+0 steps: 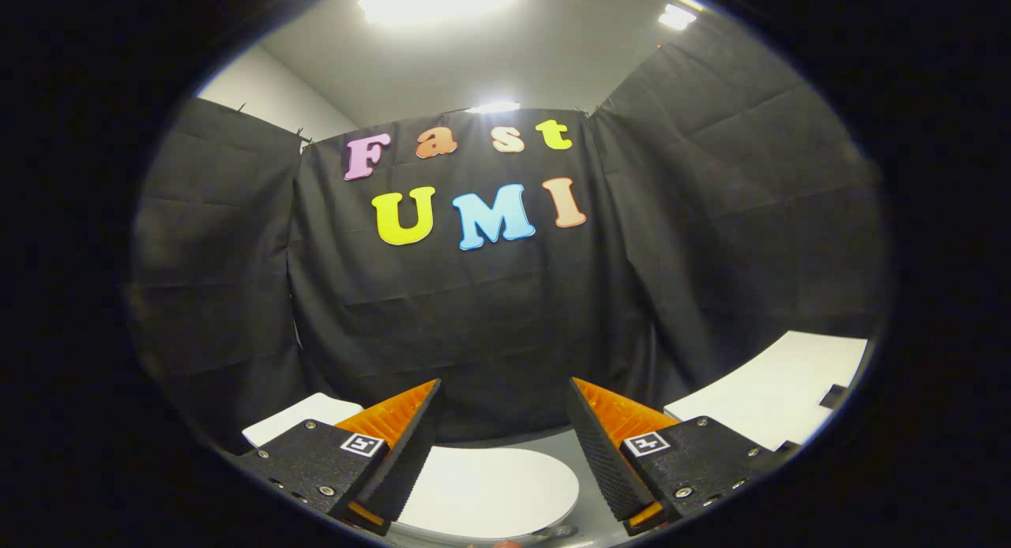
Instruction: Open the toilet lid.
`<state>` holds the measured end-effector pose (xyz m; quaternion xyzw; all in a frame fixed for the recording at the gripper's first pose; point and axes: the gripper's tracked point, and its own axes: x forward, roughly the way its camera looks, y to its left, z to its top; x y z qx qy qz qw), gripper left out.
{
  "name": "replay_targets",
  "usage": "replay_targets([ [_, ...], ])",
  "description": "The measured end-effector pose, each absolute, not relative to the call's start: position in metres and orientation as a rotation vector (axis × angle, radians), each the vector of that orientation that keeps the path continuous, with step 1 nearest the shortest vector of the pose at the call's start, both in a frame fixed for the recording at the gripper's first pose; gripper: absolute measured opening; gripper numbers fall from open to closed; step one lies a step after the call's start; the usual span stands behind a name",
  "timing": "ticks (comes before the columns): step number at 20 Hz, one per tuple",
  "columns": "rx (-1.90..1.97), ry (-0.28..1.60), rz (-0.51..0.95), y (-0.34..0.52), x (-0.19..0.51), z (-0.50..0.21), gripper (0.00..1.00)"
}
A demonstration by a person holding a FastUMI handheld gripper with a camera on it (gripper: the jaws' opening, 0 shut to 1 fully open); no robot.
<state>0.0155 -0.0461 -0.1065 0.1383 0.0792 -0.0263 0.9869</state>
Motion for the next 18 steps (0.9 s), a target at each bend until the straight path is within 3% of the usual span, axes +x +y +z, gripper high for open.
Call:
replay_targets([
  [18, 0.914, 0.531, -0.209, -0.075, -0.034, -0.355, 0.95],
])
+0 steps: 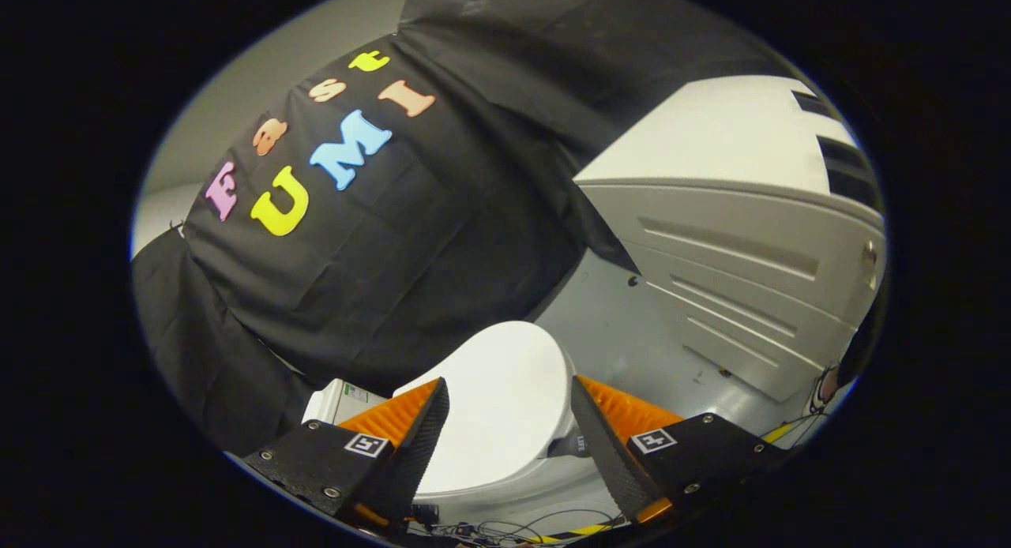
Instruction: Open the toilet lid.
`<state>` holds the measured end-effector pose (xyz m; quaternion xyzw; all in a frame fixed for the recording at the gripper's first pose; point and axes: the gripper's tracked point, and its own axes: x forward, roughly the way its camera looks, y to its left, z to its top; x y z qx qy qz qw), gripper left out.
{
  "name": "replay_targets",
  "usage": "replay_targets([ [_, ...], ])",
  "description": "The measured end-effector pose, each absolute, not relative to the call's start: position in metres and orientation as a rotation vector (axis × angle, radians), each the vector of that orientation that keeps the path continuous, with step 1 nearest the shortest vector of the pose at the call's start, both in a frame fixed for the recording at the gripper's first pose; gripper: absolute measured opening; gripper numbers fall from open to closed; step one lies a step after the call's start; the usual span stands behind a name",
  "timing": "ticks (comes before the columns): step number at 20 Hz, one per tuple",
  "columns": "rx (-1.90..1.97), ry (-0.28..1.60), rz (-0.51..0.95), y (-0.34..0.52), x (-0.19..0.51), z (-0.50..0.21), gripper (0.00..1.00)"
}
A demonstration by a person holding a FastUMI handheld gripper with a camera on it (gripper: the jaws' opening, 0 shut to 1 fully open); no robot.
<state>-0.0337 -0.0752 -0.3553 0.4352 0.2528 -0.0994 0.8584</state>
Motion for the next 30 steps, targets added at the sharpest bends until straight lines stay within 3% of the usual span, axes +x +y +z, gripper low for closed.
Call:
replay_targets([
  [12, 1.134, 0.689, -0.340, -0.064, -0.059, -0.457, 0.94],
  [22, 1.275, 0.722, -0.314, -0.042, -0.048, -0.497, 0.90],
  [24, 1.310, 0.719, -0.278, -0.035, -0.045, -0.495, 0.85],
  [27, 1.321, 0.702, -0.249, -0.029, -0.040, -0.494, 0.58],
  [30, 1.305, 0.696, -0.247, -0.029, -0.039, -0.496, 0.42],
])
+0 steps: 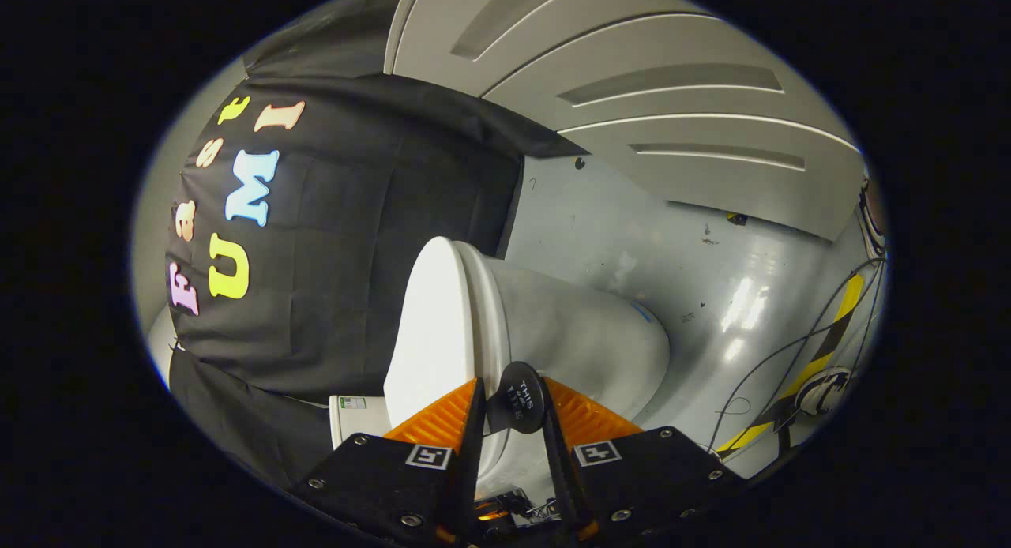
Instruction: Open the toilet lid.
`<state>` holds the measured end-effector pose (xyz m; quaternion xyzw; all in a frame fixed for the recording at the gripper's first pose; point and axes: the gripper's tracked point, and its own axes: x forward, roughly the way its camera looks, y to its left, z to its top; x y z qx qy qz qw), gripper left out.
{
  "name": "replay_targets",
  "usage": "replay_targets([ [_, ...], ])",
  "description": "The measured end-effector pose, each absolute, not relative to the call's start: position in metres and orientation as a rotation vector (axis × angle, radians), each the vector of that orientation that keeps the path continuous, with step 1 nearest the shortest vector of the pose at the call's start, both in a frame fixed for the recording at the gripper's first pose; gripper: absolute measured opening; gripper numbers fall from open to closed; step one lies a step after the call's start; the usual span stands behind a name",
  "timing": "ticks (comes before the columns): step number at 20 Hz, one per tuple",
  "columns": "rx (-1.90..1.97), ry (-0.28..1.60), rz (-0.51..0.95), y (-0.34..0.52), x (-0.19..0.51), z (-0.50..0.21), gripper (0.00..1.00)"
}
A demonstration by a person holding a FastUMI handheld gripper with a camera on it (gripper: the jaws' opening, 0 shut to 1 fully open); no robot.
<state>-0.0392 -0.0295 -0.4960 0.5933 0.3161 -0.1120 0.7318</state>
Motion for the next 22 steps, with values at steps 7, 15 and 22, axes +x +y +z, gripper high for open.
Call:
replay_targets([
  [7, 1.389, 0.635, -0.218, -0.034, -0.038, -0.486, 0.12],
  [15, 1.168, 0.623, -0.213, -0.035, -0.035, -0.456, 0.00],
  [22, 0.919, 0.624, -0.199, -0.026, -0.025, -0.394, 0.00],
])
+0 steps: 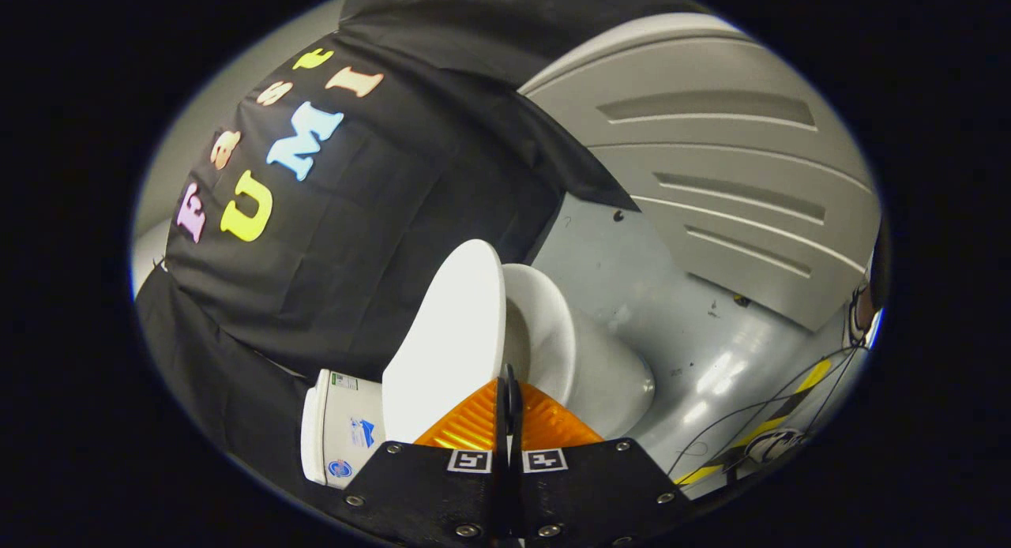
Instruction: Open the toilet lid.
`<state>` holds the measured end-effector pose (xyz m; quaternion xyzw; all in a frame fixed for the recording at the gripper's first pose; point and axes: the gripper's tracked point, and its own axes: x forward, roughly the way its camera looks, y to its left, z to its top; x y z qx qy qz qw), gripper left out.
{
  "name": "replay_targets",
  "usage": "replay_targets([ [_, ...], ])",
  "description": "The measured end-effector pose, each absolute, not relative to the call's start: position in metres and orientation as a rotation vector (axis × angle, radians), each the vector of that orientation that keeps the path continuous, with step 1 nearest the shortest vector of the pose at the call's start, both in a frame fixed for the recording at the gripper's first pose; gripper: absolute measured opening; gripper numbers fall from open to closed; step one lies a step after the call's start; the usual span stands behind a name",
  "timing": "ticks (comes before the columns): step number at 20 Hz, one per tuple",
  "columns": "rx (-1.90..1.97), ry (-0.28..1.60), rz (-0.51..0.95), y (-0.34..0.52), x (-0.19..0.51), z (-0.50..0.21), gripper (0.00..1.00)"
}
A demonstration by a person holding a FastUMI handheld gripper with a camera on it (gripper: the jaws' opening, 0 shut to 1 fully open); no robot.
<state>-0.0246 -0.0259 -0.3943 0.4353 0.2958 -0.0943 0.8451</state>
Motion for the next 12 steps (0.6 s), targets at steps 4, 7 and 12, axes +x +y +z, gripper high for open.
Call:
replay_targets([
  [4, 0.742, 0.577, -0.174, -0.012, -0.018, -0.339, 0.00],
  [7, 0.651, 0.505, -0.148, 0.005, -0.011, -0.292, 0.00],
  [12, 0.525, 0.413, -0.120, 0.046, 0.002, -0.231, 0.00],
])
